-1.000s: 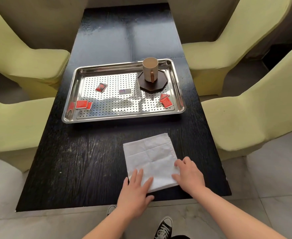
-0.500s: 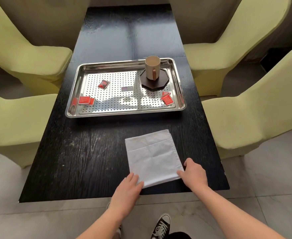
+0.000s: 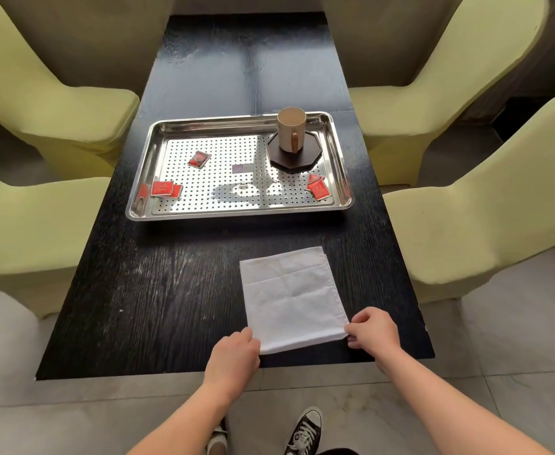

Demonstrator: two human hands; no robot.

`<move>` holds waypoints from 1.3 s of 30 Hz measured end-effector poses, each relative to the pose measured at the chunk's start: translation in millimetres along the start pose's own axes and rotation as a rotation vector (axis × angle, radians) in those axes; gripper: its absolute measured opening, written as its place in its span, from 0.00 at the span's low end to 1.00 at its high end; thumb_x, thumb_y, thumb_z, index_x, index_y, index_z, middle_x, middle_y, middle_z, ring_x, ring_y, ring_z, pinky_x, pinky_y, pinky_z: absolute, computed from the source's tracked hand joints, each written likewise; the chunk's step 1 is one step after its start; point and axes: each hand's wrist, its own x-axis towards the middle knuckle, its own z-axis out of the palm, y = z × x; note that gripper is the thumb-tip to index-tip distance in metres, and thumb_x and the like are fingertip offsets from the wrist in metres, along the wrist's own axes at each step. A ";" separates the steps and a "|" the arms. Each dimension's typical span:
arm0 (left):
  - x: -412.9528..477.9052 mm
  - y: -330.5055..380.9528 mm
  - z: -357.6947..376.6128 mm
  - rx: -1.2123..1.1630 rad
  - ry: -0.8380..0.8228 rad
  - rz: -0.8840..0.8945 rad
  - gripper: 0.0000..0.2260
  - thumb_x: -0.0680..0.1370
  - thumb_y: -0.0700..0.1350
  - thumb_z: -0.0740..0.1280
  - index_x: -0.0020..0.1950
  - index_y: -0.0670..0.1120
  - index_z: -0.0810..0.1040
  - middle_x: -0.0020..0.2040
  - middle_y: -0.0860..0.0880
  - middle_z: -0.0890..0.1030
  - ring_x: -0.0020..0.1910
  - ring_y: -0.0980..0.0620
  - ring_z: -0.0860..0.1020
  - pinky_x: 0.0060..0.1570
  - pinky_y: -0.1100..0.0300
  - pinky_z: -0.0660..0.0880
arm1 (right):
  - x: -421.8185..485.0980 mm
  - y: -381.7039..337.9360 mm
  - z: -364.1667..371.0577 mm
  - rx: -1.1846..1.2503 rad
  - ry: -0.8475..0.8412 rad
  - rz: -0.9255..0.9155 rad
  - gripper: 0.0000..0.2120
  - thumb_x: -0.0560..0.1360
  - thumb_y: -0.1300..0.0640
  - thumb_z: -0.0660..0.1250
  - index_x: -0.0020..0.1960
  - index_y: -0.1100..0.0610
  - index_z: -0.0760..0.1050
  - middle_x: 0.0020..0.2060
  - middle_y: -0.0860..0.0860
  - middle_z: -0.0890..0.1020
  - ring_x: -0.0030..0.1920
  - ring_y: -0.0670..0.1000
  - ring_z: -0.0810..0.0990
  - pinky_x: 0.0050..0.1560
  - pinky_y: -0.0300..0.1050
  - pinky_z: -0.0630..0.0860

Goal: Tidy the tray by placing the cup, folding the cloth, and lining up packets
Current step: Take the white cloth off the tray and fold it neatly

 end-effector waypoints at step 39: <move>118.5 -54.4 -32.3 -1.024 0.080 -0.821 0.07 0.76 0.49 0.72 0.39 0.56 0.78 0.42 0.56 0.82 0.43 0.56 0.79 0.39 0.59 0.73 | 62.7 -124.7 36.7 -0.269 0.085 -0.265 0.12 0.76 0.55 0.71 0.59 0.50 0.79 0.50 0.45 0.80 0.51 0.47 0.77 0.51 0.42 0.74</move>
